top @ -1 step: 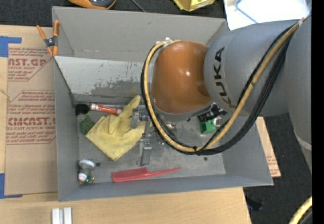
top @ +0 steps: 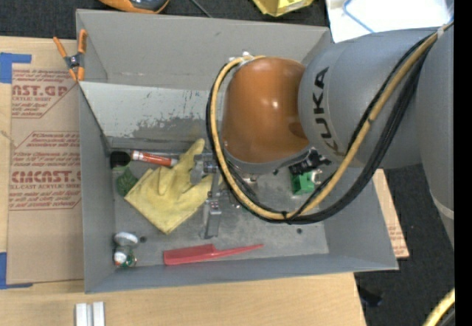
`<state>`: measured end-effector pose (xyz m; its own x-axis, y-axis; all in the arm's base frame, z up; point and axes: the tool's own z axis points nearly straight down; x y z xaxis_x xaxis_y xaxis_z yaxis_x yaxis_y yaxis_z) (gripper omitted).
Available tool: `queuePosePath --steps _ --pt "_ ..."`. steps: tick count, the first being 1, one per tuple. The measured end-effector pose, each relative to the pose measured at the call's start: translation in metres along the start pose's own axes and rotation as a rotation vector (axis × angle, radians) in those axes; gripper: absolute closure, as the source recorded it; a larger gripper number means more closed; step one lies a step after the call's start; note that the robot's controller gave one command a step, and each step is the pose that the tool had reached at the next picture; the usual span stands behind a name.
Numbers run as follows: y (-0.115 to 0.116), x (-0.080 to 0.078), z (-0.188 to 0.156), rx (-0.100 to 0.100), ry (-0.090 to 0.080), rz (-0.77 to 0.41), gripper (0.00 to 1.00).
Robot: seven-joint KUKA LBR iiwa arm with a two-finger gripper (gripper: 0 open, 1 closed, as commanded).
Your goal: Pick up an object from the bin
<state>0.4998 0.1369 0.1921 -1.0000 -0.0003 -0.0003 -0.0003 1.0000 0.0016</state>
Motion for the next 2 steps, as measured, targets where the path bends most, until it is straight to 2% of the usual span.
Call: queuePosePath --steps 1,2 --pt "-0.006 -0.032 0.081 0.0 -0.002 -0.262 0.0" --pt "-0.021 -0.05 0.122 -0.002 -0.003 -0.361 0.0"
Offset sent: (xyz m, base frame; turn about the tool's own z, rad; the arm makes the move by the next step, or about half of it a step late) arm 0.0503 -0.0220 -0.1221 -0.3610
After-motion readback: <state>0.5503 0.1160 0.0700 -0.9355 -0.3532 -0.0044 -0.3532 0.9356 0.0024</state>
